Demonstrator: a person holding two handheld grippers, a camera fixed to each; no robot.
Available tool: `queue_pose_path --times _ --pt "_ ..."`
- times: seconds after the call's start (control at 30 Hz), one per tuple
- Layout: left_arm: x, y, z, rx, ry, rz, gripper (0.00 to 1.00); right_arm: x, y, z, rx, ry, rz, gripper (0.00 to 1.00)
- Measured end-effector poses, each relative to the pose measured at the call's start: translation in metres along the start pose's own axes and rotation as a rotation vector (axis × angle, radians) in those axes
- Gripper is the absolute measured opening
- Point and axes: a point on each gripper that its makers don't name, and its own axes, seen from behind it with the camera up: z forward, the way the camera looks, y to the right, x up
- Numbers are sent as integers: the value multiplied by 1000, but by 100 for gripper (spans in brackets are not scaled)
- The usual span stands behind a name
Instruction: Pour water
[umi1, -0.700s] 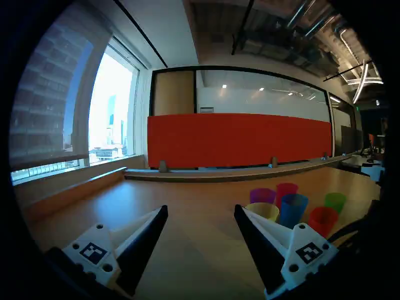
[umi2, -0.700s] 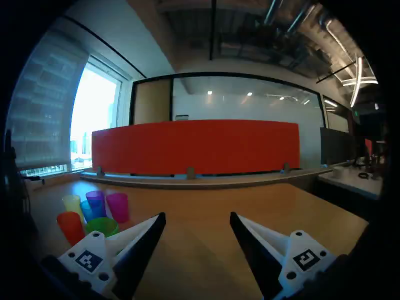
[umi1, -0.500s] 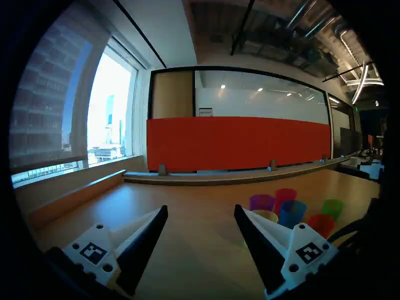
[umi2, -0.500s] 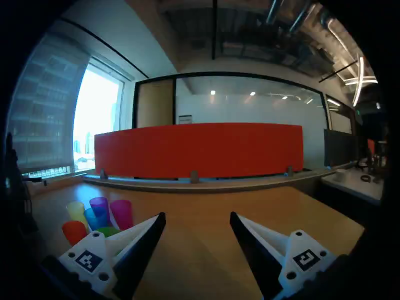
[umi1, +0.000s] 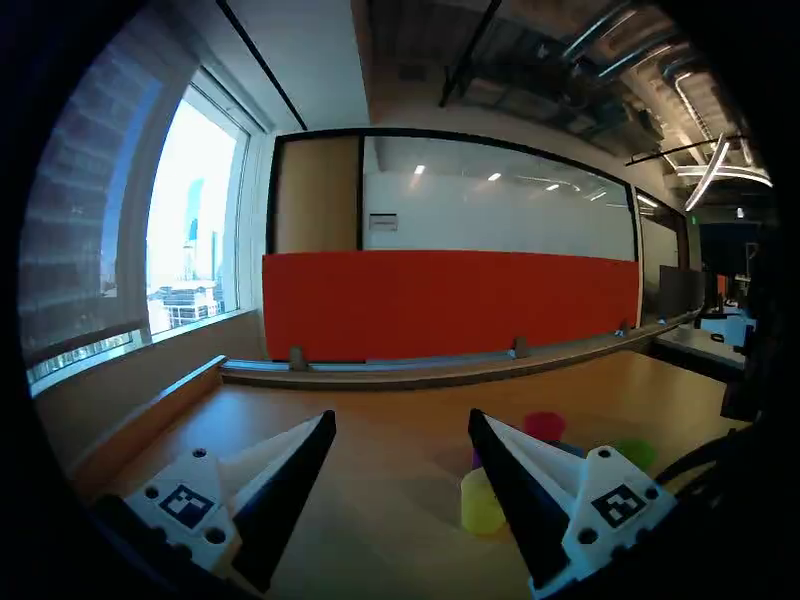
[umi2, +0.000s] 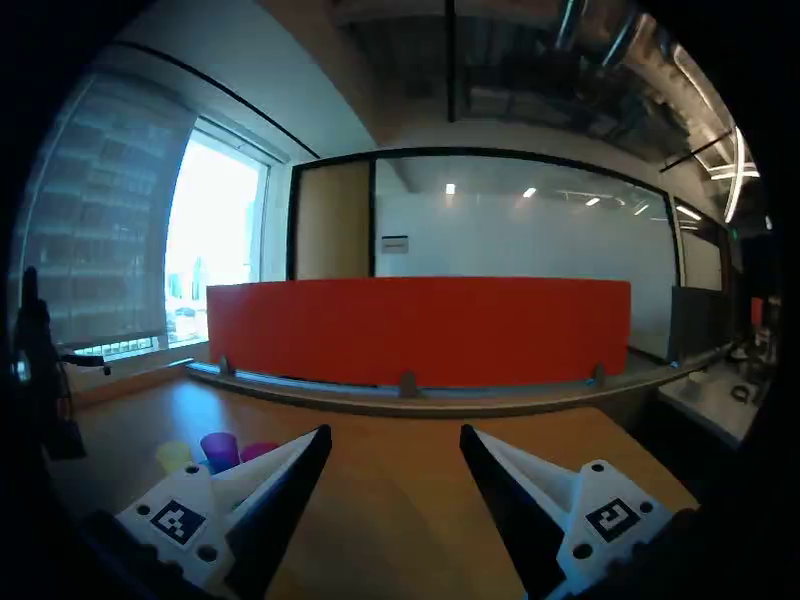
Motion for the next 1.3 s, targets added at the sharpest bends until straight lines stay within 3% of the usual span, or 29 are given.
queue_pose_path --times 0.2,0.43,0.87,1.1,1.3 --pt "49 -1 5 -12 26 40 99 23 -6 3 32 -10 -14 99" --pt "75 5 11 -63 3 23 99 38 -5 7 49 -29 -30 99" --pt "79 23 12 -187 -37 6 99 45 -15 8 104 -44 -58 99" --pt "85 34 11 -250 -42 50 99 52 -35 4 202 -58 -81 99" --pt "86 51 9 -333 -56 30 99 59 -51 1 301 -65 -60 99"
